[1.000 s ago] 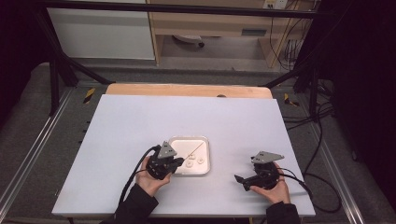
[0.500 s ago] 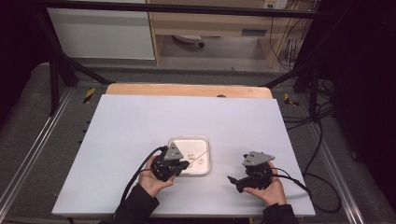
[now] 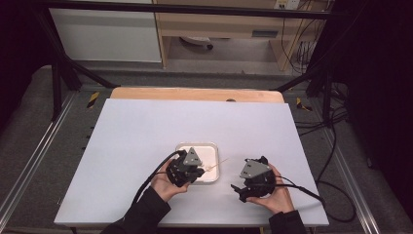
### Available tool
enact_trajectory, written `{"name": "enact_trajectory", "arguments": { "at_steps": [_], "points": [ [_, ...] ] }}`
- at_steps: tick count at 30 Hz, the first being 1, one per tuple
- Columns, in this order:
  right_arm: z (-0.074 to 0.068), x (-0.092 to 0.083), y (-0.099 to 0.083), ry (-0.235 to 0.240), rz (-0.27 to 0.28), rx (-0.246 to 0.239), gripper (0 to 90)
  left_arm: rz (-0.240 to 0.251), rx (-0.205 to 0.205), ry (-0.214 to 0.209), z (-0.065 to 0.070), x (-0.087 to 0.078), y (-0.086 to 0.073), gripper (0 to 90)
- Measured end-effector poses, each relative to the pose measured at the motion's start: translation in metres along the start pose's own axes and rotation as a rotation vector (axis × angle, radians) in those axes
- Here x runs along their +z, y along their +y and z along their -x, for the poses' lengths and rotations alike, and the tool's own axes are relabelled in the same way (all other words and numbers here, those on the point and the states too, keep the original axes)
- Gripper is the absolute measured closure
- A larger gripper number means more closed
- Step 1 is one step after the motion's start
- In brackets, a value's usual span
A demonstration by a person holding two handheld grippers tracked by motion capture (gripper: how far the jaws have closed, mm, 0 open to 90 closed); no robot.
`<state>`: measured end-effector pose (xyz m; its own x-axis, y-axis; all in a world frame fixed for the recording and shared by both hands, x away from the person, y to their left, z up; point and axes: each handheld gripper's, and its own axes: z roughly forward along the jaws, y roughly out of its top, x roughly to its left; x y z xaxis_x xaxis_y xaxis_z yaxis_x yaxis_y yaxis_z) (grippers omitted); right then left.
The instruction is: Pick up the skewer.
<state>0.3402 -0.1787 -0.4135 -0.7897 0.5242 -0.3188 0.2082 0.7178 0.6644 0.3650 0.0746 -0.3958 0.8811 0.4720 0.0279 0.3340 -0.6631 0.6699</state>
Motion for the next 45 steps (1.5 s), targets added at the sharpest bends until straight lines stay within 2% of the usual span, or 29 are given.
{"name": "enact_trajectory", "arguments": {
  "at_steps": [1, 5, 6, 8, 10, 12, 13, 18, 21, 24, 25, 27, 28, 31, 32, 34, 41, 45],
  "points": [
    [-0.001, 0.000, 0.003, -0.004, -0.002, -0.024, 8.5, -0.006, 0.008, -0.003, 0.001, 0.001, 0.002, 88.4],
    [-0.003, 0.001, 0.006, -0.012, 0.001, -0.061, 10.4, -0.023, 0.030, -0.020, 0.004, 0.007, 0.008, 88.4],
    [-0.004, 0.001, 0.007, -0.016, 0.001, -0.091, 12.3, -0.026, 0.036, -0.024, 0.005, 0.008, 0.009, 88.3],
    [-0.005, 0.002, 0.007, -0.017, 0.002, -0.104, 13.3, -0.034, 0.047, -0.033, 0.007, 0.010, 0.012, 88.4],
    [-0.006, 0.003, 0.008, -0.015, -0.002, -0.149, 16.3, -0.040, 0.058, -0.041, 0.009, 0.012, 0.015, 88.4],
    [-0.007, 0.004, 0.008, -0.015, -0.002, -0.159, 17.7, -0.048, 0.070, -0.048, 0.011, 0.015, 0.018, 88.4],
    [-0.007, 0.004, 0.007, -0.010, -0.004, -0.184, 19.6, -0.052, 0.076, -0.053, 0.012, 0.016, 0.019, 88.3],
    [-0.007, 0.006, 0.006, -0.005, -0.009, -0.232, 24.9, -0.065, 0.095, -0.068, 0.016, 0.022, 0.025, 88.4],
    [-0.008, 0.008, 0.005, 0.001, -0.010, -0.274, 30.7, -0.076, 0.111, -0.073, 0.018, 0.025, 0.028, 88.4],
    [-0.007, 0.009, 0.004, 0.013, -0.005, -0.320, 39.1, -0.081, 0.120, -0.081, 0.021, 0.028, 0.032, 88.4],
    [-0.007, 0.009, 0.004, 0.019, -0.001, -0.349, 44.3, -0.080, 0.122, -0.084, 0.023, 0.028, 0.033, 88.3],
    [-0.007, 0.009, 0.003, 0.022, -0.002, -0.360, 46.8, -0.086, 0.134, -0.088, 0.025, 0.029, 0.034, 88.3],
    [-0.007, 0.010, 0.002, 0.024, -0.006, -0.383, 51.6, -0.085, 0.136, -0.090, 0.026, 0.030, 0.035, 88.4],
    [-0.008, 0.010, 0.001, 0.025, -0.017, -0.412, 56.1, -0.093, 0.146, -0.097, 0.027, 0.030, 0.035, 88.3],
    [-0.008, 0.011, 0.001, 0.030, -0.028, -0.446, 60.4, -0.091, 0.146, -0.099, 0.027, 0.031, 0.035, 88.3],
    [-0.008, 0.012, 0.000, 0.020, -0.028, -0.464, 62.1, -0.096, 0.152, -0.103, 0.028, 0.031, 0.035, 88.4],
    [-0.009, 0.014, -0.002, 0.037, -0.052, -0.558, 74.8, -0.092, 0.159, -0.119, 0.029, 0.030, 0.035, 88.3],
    [-0.009, 0.014, -0.003, 0.043, -0.060, -0.592, 80.2, -0.092, 0.162, -0.124, 0.030, 0.030, 0.035, 88.4]
  ]
}}
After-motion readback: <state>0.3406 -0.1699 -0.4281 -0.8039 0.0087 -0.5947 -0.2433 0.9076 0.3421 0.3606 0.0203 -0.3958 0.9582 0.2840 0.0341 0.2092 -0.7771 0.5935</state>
